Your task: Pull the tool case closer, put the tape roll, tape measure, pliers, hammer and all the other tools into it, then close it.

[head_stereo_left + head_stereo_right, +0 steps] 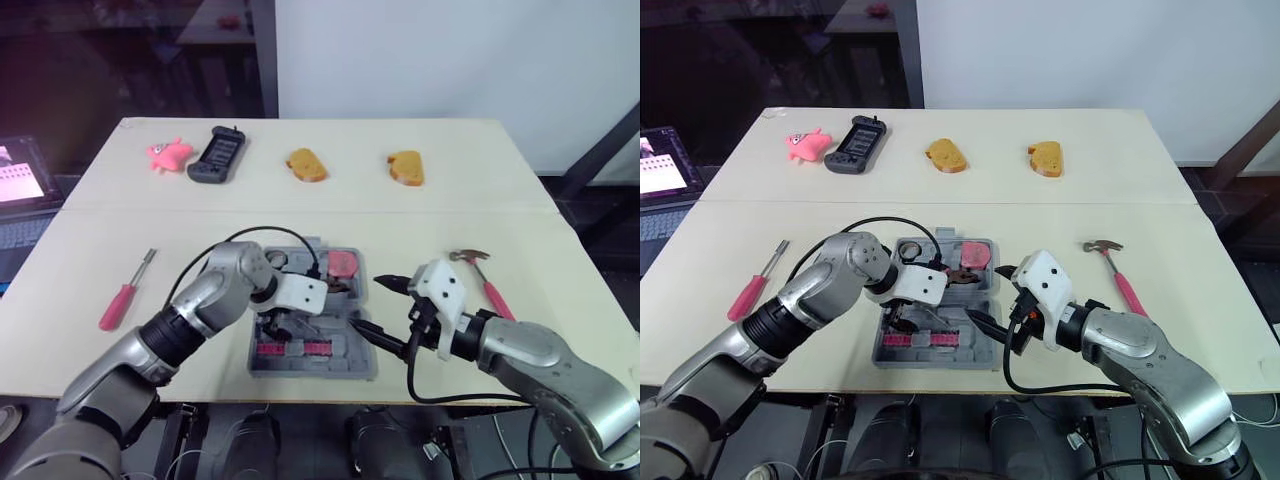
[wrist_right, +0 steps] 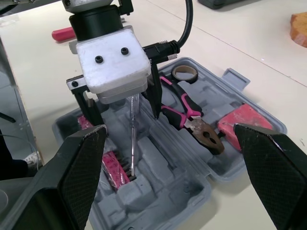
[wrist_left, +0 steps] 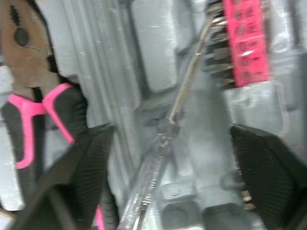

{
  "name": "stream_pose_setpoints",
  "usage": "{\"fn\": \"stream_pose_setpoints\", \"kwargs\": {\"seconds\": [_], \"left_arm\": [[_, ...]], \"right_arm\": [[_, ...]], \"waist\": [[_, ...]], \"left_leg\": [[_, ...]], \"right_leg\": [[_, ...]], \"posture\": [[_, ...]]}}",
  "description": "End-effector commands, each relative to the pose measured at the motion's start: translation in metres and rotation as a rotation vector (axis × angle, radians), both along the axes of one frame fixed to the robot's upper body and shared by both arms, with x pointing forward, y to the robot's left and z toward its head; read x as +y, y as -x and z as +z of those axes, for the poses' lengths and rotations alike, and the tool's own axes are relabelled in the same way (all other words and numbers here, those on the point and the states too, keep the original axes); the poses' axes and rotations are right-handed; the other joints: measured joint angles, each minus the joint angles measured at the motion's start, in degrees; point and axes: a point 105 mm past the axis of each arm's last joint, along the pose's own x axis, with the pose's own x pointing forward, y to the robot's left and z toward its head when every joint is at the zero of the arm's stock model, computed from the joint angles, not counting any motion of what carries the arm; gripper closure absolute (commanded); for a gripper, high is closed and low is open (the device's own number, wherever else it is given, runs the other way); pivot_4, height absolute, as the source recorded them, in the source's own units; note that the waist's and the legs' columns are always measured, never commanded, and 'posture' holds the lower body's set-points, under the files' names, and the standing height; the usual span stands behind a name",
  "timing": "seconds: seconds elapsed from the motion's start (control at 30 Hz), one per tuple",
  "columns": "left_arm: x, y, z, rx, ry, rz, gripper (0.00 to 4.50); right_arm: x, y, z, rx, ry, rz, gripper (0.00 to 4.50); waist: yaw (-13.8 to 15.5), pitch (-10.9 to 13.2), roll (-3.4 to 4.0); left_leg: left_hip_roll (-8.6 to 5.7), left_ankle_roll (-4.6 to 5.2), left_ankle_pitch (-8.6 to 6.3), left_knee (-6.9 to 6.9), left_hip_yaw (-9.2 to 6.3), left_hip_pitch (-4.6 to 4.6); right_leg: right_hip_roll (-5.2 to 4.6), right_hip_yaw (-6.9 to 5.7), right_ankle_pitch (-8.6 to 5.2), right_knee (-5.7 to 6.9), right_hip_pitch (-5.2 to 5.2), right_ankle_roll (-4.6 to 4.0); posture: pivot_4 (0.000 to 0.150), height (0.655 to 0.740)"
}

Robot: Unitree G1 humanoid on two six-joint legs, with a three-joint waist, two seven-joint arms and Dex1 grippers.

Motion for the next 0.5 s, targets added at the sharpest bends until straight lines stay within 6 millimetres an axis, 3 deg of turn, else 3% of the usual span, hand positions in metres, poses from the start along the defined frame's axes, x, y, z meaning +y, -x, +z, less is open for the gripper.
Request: {"fn": "stream_pose_setpoints", "kwargs": {"seconds": [0.03, 0.5], "left_arm": [[0.003, -0.008, 0.009, -0.029, 0.010, 0.040, 0.64], [0.017, -0.019, 0.037, -0.056, 0.097, 0.073, 0.64]], "right_arm": [[0.002, 0.003, 0.009, -0.041, -0.011, 0.016, 0.00], [0.002, 0.001, 0.010, -0.045, -0.012, 0.009, 0.00]], "waist": [[-0.19, 0.00, 0.00], [-0.46, 0.05, -0.06]], "left_leg": [[0.00, 0.00, 0.00, -0.01, 0.00, -0.01], [0.01, 0.00, 0.00, -0.09, -0.01, -0.06]], "right_leg": [[0.00, 0.00, 0.00, 0.00, -0.01, 0.01], [0.01, 0.00, -0.01, 0.00, -0.13, 0.02]], "posture": [[0.150, 0.7400], [0.150, 0.7400]]}}
